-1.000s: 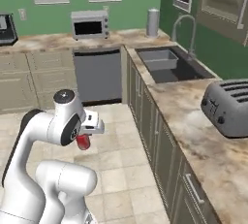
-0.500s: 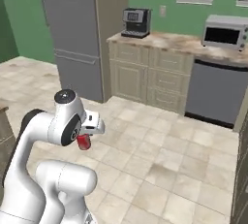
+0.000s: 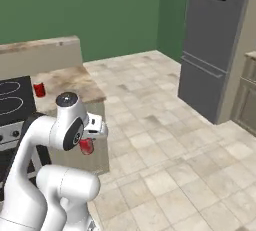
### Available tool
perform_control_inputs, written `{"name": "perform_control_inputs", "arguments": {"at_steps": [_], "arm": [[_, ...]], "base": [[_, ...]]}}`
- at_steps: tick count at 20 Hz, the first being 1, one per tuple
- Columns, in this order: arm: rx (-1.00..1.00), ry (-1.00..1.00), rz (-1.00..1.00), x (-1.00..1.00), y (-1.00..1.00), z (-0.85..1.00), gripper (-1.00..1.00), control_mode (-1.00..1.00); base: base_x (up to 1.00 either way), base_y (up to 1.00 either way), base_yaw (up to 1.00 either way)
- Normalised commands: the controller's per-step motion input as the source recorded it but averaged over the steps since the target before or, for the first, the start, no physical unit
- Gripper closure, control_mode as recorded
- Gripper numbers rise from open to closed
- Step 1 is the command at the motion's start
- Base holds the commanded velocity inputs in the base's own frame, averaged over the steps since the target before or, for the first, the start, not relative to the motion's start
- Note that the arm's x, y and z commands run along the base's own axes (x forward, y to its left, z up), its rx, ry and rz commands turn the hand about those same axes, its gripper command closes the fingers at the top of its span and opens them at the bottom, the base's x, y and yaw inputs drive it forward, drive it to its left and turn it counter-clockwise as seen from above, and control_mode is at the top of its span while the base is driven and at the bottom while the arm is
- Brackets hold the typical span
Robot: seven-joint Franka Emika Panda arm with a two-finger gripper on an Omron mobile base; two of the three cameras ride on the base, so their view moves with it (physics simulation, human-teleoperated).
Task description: Four empty soda cans are scattered around the kitchen. Gather all the cans and cluster them next to the stove for recycling.
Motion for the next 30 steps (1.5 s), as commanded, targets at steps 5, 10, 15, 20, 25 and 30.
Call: {"name": "perform_control_inputs", "arguments": {"at_steps": [5,10,15,20,25,30], "arm": [[0.00,0.00,0.00,0.00,0.00,0.00,1.00,1.00],[0.00,0.00,0.00,0.00,0.00,0.00,1.00,1.00],[0.00,0.00,0.00,0.00,0.00,0.00,1.00,1.00],[0.00,0.00,0.00,0.00,0.00,0.00,1.00,1.00],[0.00,0.00,0.00,0.00,0.00,0.00,1.00,1.00],[0.00,0.00,0.00,0.00,0.00,0.00,1.00,1.00]], "base": [[0.32,0.00,0.73],[0.59,-0.19,0.14],[0.70,-0.13,0.02],[0.69,-0.03,0.08],[0.57,-0.08,0.25],[0.49,-0.19,0.21]]}}
